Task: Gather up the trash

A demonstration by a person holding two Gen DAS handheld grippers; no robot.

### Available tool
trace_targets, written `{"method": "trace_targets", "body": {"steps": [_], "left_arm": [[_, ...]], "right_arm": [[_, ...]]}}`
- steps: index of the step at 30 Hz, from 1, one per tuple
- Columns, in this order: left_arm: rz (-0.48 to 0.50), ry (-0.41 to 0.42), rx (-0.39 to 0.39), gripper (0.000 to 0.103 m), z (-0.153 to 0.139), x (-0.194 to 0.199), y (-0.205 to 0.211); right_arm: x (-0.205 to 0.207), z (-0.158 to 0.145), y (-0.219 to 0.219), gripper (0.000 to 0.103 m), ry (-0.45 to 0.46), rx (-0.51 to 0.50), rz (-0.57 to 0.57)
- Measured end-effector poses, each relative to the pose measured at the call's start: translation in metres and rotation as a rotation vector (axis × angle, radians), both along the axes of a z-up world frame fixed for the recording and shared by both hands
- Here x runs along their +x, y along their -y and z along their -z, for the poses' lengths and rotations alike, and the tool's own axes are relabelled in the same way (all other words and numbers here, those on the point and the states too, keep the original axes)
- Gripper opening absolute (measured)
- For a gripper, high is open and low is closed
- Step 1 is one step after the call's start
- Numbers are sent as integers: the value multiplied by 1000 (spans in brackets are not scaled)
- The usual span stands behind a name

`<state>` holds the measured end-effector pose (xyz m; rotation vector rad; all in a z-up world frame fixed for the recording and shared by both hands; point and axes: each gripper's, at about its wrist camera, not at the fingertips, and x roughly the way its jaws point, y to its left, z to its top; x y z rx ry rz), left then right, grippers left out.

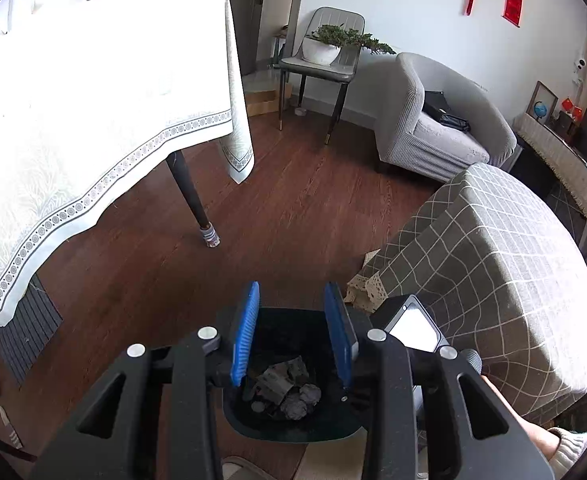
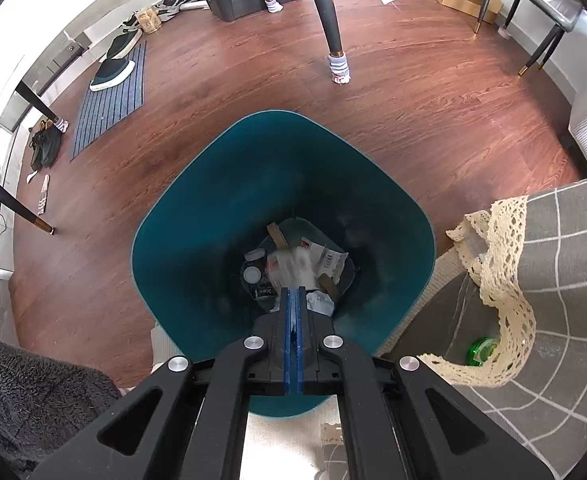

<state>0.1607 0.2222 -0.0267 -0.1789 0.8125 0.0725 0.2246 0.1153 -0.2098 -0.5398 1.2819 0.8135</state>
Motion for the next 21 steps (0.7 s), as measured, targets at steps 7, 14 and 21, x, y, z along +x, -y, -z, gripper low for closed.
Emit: {"method": "trace_targets", "body": {"steps": [7, 14, 21], "left_arm": [[-7, 56, 11, 36, -25, -4, 9], [-17, 116, 33, 37, -51, -14, 20], [-24, 178, 54, 46, -66, -43, 39]], "right_arm": [[-14, -36, 9, 2, 75, 107, -1], [-26, -95, 32, 2, 192, 255, 14], [-46, -158, 81, 2, 344, 396, 102]]}}
